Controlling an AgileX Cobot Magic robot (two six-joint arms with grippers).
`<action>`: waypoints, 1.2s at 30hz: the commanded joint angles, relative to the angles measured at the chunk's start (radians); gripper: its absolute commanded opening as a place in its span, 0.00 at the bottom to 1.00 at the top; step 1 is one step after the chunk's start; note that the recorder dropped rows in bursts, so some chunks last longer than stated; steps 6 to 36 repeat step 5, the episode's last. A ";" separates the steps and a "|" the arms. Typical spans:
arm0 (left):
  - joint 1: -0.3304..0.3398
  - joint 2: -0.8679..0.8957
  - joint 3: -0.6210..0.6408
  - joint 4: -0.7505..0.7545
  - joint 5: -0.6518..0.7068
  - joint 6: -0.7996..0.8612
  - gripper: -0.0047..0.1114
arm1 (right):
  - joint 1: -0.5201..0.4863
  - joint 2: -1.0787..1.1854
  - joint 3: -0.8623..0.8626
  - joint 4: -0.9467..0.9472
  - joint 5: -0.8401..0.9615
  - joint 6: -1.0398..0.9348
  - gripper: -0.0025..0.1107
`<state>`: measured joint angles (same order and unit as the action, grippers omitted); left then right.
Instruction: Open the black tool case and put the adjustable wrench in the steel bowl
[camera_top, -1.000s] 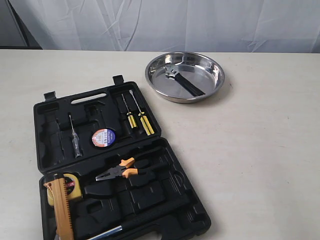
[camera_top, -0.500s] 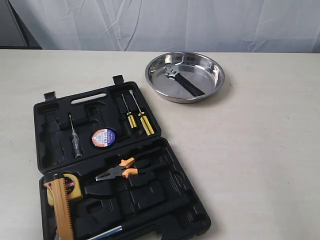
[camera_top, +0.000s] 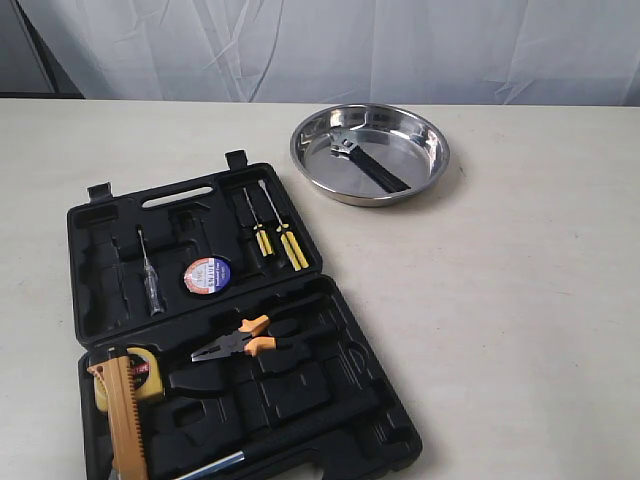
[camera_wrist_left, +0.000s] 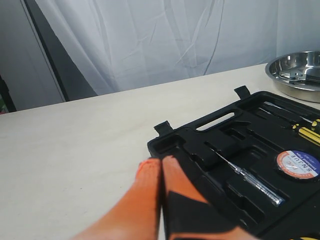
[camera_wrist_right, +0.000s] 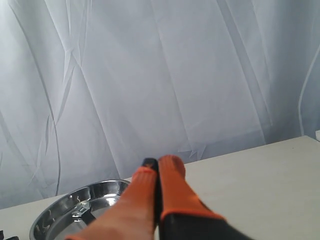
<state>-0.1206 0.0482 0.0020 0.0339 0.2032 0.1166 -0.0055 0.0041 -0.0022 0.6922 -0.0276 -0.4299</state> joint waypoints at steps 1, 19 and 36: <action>-0.001 -0.007 -0.002 0.005 -0.009 -0.004 0.04 | -0.006 -0.004 0.002 0.002 -0.009 -0.004 0.01; -0.001 -0.007 -0.002 0.005 -0.009 -0.004 0.04 | -0.006 -0.004 0.002 0.002 -0.009 -0.004 0.01; -0.001 -0.007 -0.002 0.005 -0.009 -0.004 0.04 | -0.006 -0.004 0.002 0.002 -0.009 -0.004 0.01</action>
